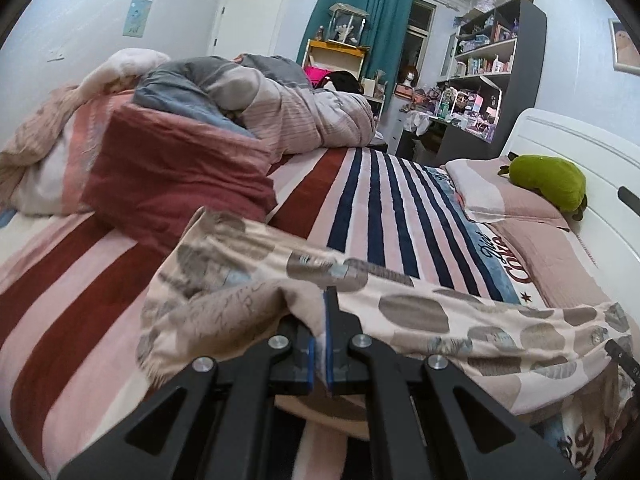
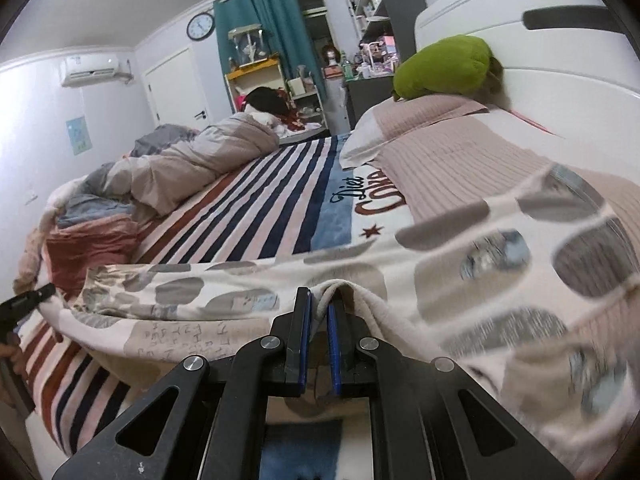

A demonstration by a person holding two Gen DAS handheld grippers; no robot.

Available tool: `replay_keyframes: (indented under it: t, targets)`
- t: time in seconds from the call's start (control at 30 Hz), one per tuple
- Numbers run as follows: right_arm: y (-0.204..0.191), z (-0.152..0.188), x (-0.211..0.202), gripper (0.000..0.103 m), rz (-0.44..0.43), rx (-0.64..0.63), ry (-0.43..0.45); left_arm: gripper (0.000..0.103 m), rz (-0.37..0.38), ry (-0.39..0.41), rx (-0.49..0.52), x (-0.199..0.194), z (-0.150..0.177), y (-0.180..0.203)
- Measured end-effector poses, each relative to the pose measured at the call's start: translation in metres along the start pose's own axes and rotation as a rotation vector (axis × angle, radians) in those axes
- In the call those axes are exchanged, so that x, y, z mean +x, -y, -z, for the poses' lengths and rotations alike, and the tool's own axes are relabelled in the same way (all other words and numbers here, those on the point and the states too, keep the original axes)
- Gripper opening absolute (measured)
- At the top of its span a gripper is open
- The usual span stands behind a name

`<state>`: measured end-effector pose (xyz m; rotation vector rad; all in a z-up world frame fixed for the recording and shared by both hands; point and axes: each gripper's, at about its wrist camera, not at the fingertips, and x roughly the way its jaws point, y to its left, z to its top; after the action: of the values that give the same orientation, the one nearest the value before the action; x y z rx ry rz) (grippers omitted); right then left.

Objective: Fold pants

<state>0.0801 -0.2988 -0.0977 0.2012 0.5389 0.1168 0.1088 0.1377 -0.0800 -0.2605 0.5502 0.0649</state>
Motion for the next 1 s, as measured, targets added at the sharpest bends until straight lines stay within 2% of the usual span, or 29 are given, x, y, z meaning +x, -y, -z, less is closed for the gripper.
replay_keyframes:
  t: [0.2, 0.5, 0.9, 0.97, 1.0]
  targets:
    - [0.001, -0.024, 0.044, 0.003, 0.013, -0.045, -0.039, 0.002, 0.006, -0.034, 0.046, 0.049, -0.019, 0.009]
    - [0.011, -0.036, 0.112, 0.003, 0.028, -0.053, -0.173, 0.002, -0.001, -0.134, 0.129, 0.120, -0.030, 0.019]
    - [0.014, -0.038, 0.154, 0.003, 0.064, -0.088, -0.234, 0.003, -0.021, -0.194, 0.174, 0.163, -0.028, 0.023]
    - [0.013, -0.037, 0.160, 0.004, 0.073, -0.093, -0.248, 0.008, -0.020, -0.210, 0.187, 0.167, -0.026, 0.024]
    - [0.013, -0.036, 0.162, 0.005, 0.074, -0.095, -0.255, 0.021, -0.017, -0.215, 0.192, 0.166, -0.025, 0.024]
